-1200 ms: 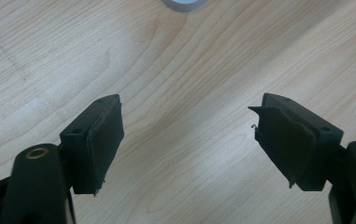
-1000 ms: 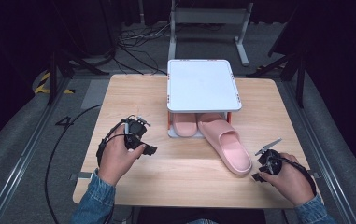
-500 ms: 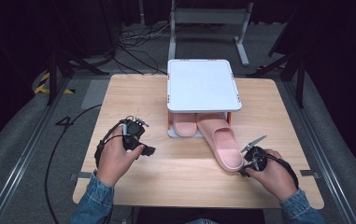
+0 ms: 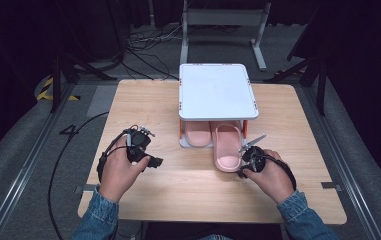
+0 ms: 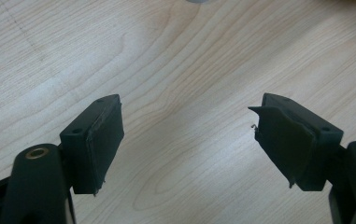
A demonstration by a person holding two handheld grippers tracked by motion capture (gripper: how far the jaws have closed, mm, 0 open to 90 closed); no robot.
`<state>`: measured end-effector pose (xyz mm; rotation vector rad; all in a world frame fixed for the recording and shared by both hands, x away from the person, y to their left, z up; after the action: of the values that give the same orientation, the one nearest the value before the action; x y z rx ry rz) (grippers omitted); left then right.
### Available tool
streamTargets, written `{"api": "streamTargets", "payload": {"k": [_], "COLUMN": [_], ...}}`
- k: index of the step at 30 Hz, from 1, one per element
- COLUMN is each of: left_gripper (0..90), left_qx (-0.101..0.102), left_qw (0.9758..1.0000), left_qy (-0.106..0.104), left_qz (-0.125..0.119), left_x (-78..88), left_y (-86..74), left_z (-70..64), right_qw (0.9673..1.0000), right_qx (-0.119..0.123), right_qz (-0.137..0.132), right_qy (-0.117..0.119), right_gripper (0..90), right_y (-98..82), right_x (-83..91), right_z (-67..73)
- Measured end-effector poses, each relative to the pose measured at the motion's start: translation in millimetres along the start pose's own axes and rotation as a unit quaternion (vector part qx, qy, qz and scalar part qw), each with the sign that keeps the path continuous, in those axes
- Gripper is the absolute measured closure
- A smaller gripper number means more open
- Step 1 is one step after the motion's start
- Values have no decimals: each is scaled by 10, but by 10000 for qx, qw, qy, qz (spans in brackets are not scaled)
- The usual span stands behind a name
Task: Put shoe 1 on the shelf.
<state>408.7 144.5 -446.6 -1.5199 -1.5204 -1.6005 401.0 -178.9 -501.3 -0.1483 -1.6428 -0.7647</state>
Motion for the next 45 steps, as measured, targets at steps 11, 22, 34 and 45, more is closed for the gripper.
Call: {"api": "streamTargets", "payload": {"k": [11,22,34,45], "left_gripper": [236,236,236,236], "left_qx": [3,14,24,47], "left_qw": [10000,10000,10000,10000], "left_qy": [14,-1,0,14], "left_qz": [18,3,11,6], "left_x": [-10,-1,-4,9], "left_y": [-1,-3,-5,-32], "left_z": [-2,15,13,53], "right_qw": [9985,9914,9924,9890], "right_qx": [-389,-761,-581,-562], "right_qz": [-346,-751,-899,-1173], "right_qy": [-175,-760,-604,-710], "right_gripper": [761,796,772,807], "right_y": [216,280,316,490], "right_x": [-81,-198,-62,-131], "right_z": [-252,-503,-403,-525]}}
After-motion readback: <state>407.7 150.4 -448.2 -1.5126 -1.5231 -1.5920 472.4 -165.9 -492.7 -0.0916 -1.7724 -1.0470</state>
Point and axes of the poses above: each handheld gripper's, and its own axes: x roughly backward along the jaws, y roughly out of its top, z roughly to its left, the point moved 7 cm from there along -x, roughly forward along the jaws, and after that the axes turned 15 degrees about x, right-handed, at the moved point
